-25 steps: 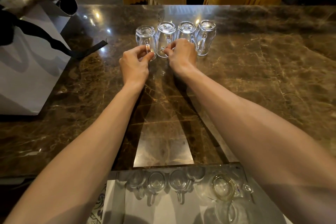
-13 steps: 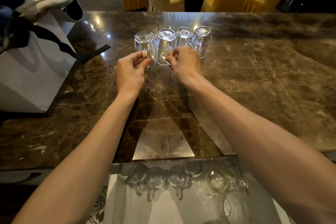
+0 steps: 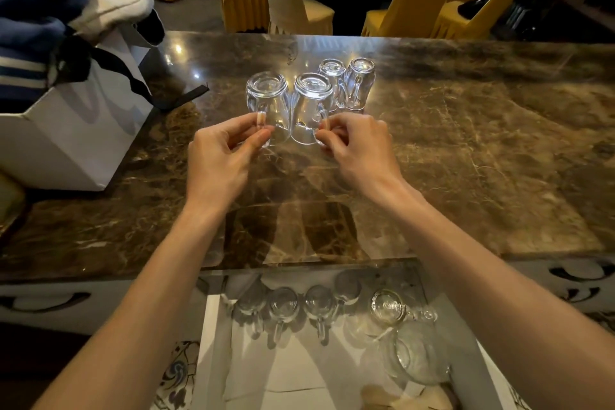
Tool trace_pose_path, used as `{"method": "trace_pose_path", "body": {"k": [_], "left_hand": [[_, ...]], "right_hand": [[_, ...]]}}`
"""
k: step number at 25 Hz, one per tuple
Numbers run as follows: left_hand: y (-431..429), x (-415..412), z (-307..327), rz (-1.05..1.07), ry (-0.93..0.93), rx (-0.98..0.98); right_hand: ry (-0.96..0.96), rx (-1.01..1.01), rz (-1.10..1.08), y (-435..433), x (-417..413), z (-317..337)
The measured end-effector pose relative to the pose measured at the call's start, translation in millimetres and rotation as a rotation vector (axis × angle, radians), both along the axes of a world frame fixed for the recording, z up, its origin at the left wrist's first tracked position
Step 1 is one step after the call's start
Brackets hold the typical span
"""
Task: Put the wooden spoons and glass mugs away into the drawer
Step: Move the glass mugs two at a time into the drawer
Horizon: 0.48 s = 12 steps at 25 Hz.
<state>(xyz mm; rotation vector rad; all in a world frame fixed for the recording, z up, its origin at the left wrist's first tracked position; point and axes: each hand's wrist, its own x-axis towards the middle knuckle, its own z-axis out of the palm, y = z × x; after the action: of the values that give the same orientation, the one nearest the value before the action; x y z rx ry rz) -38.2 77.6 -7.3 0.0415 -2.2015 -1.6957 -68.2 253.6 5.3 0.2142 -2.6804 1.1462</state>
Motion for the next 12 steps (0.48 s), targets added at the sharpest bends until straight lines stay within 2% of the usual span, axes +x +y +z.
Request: {"method": "trace_pose_path", "body": {"k": [5,12], "left_hand": [[-4,40,8,-0.035,-0.026,0.009],[-10,96,20,-0.12,-0.074,0.163]], "right_hand": [[0.02,-0.03,0.043,8,36,4],[0.053,-0.055,0.064,13,94,9]]}}
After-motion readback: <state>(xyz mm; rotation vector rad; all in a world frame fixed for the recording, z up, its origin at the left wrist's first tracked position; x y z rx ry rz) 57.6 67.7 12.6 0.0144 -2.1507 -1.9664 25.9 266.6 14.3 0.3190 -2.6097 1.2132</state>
